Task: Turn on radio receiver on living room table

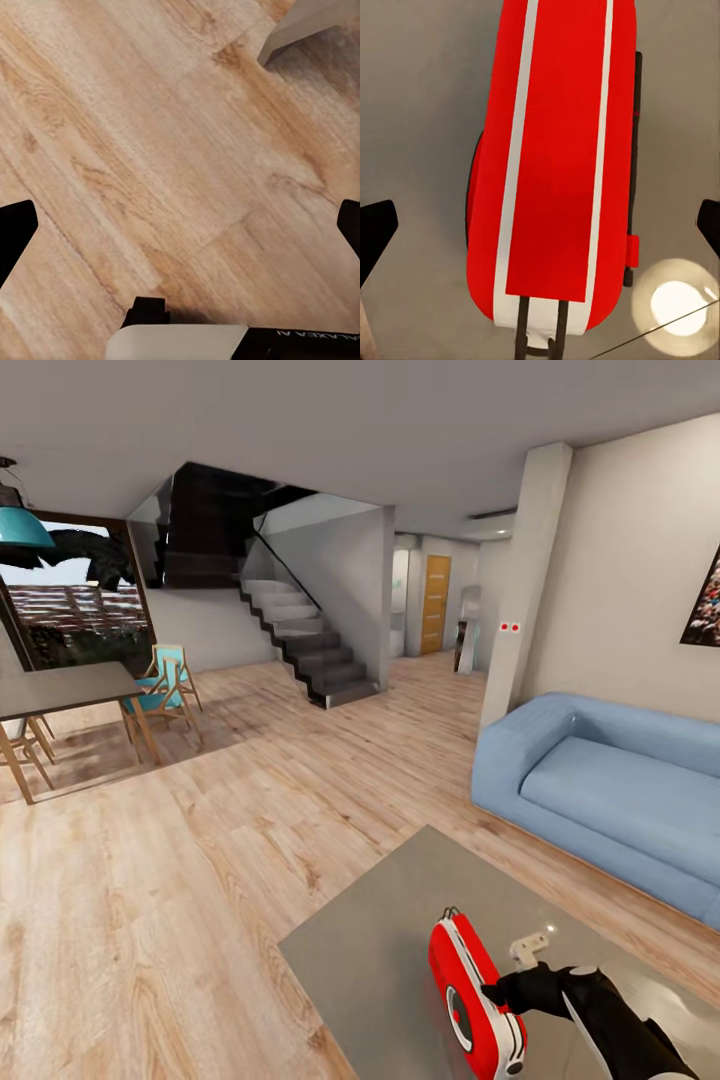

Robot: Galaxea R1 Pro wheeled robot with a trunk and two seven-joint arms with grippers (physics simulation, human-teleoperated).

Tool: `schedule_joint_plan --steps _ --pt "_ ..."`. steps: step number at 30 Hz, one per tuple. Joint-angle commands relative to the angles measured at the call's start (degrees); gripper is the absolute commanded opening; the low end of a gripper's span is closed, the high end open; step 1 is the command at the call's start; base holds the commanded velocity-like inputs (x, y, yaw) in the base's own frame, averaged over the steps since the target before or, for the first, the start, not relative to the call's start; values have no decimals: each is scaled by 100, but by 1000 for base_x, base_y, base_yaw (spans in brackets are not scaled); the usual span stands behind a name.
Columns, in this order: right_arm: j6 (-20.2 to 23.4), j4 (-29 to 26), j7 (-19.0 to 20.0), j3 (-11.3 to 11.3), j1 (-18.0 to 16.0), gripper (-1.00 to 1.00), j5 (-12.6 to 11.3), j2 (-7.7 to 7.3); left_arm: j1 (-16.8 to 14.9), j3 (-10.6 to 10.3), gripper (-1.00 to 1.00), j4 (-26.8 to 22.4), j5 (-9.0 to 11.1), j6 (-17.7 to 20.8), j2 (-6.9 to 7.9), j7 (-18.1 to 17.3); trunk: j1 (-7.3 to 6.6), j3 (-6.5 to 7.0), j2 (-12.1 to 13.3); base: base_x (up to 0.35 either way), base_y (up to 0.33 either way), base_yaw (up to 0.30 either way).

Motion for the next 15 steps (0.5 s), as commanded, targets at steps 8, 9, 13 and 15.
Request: schedule_joint_plan --steps 8,9,13,15 --pt "-31 56 0 0 0 100 7 17 0 0 100 -2 7 7 4 -24 45 -36 -82 0 0 0" --pt "-34 58 0 0 0 100 7 17 0 0 100 -1 8 8 5 -26 45 -36 -82 0 0 0" --pt "-37 63 -5 -2 0 100 6 18 0 0 100 -1 3 9 4 -27 45 -36 -82 0 0 0" --pt "-36 64 -7 -7 0 100 3 18 0 0 100 -1 1 9 7 -27 45 -36 -82 0 0 0"
